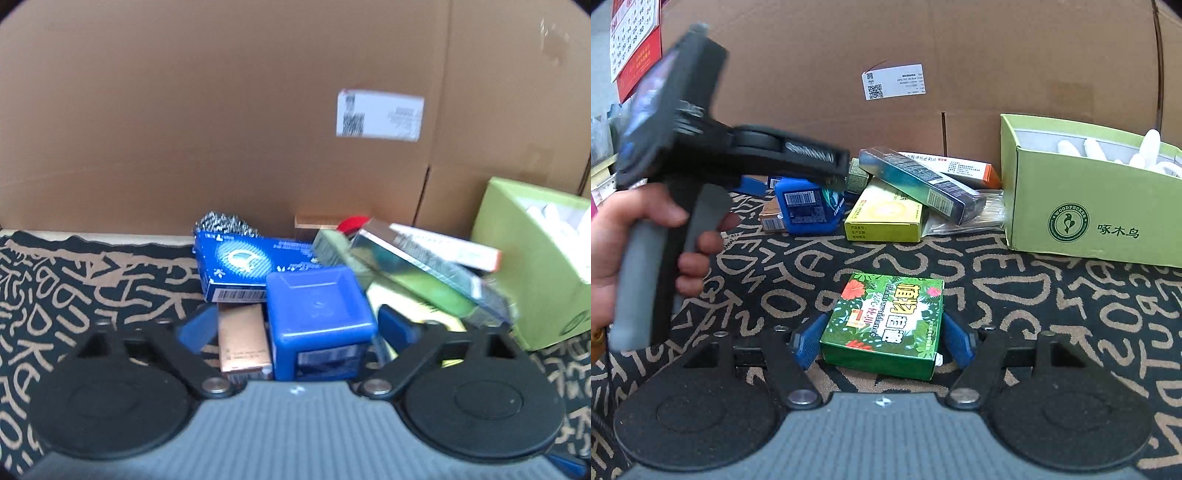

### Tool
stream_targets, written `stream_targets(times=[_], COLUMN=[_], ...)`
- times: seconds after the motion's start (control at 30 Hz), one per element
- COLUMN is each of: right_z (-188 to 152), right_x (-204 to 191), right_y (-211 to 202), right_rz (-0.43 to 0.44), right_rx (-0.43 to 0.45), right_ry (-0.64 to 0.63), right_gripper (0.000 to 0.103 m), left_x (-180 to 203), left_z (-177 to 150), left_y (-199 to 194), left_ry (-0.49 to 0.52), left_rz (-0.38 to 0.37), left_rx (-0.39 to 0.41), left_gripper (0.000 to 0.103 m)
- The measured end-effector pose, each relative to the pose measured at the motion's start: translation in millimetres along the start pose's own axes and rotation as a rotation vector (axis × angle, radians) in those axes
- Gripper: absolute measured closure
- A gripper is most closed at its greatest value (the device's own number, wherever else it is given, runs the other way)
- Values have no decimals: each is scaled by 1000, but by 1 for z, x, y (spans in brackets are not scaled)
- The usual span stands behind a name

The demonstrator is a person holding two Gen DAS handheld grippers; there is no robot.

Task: Organize objects
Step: 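Grasp the green tea box with the right tool while the left tool grasps the blue cube box, then place the green tea box in the lime-green box with right tool while left places blue cube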

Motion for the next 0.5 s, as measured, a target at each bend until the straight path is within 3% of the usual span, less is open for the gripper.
stream_targets(times=[0.03, 0.07, 0.13, 0.23, 0.3, 0.4, 0.47, 0.5], right_z=[0, -1, -2, -8, -14, -19, -19, -20], right_x=[0, 1, 3, 11, 19, 33, 39, 39], right_y=[0, 0, -2, -8, -13, -19, -21, -21], right_rz=[1, 4, 14, 17, 7, -19, -39, -48], right_rx=[0, -1, -3, -8, -13, -15, -10, -9], right_ry=[-1, -3, -13, -50, -75, -60, -23, -11], right_gripper=[32, 32, 32, 32, 32, 31, 27, 23], left_x=[2, 4, 4, 8, 12, 14, 15, 16], left_z=[-1, -1, -7, -32, -51, -67, -68, -65], left_y=[2, 0, -7, -26, -41, -54, -56, -54], left_ry=[18, 40, 71, 144, 227, 283, 276, 271], left_rz=[-36, -52, -65, -175, -205, -190, -157, -137], left_rx=[-13, -8, -26, -55, -59, -52, -37, -29], left_gripper=[41, 43, 44, 44, 44, 42, 25, 23])
Point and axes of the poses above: each gripper's, at about its wrist camera, not at the fingertips, and y roughly the way its jaws point, x to its right, z to its top, the point moved 6 cm from there along y, roughly the way its jaws point, and after that the axes turned 13 degrees about -x, right-handed, at the moved point
